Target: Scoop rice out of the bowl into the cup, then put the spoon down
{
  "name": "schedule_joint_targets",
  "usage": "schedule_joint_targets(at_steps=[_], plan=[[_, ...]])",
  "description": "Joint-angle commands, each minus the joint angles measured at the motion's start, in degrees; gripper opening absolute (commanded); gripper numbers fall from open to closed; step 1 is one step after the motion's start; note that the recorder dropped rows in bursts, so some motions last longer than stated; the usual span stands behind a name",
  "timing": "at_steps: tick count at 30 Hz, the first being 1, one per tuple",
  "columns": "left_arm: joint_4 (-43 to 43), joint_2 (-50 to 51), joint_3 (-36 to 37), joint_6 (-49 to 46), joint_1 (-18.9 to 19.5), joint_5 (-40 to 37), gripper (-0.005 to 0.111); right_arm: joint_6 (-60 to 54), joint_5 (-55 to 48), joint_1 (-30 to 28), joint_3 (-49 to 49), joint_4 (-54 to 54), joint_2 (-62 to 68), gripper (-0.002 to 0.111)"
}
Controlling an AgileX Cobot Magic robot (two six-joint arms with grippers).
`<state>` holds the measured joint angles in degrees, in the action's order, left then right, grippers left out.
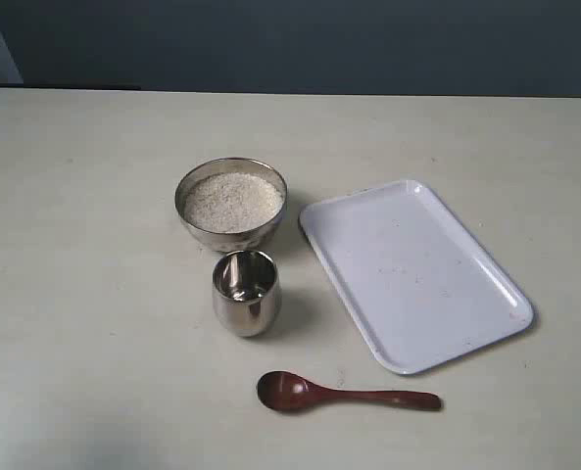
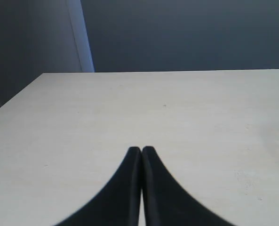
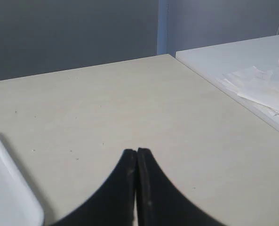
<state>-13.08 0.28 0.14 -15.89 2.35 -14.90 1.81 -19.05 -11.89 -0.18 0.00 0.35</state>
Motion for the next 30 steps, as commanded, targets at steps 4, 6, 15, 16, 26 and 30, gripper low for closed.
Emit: schedule_joint_targets(at_steps=[4, 6, 15, 16, 26, 30], plan=[[0.1, -0.3, -0.1, 0.3, 0.0, 0.6, 0.001, -0.3, 0.5, 0.0, 0.2, 0.0, -0.3, 0.000], [0.1, -0.3, -0.1, 0.3, 0.0, 0.6, 0.001, -0.3, 0.5, 0.0, 0.2, 0.0, -0.3, 0.000], [0.1, -0.3, -0.1, 0.3, 0.0, 0.6, 0.001, -0.3, 5.4, 0.0, 0.2, 0.0, -0.3, 0.000], [0.1, -0.3, -0.1, 0.3, 0.0, 0.6, 0.001, 0.0, 8.6, 0.0, 0.2, 1.1, -0.3, 0.000], [0.1, -0.3, -0.1, 0.3, 0.0, 0.6, 0.001, 9.6, 29.3, 0.0, 0.2, 35.4, -0.3, 0.000], [0.1, -0.3, -0.1, 0.3, 0.1, 0.8, 0.001, 13.8, 24.6, 0.0, 0.2, 39.9, -0.3, 0.000]])
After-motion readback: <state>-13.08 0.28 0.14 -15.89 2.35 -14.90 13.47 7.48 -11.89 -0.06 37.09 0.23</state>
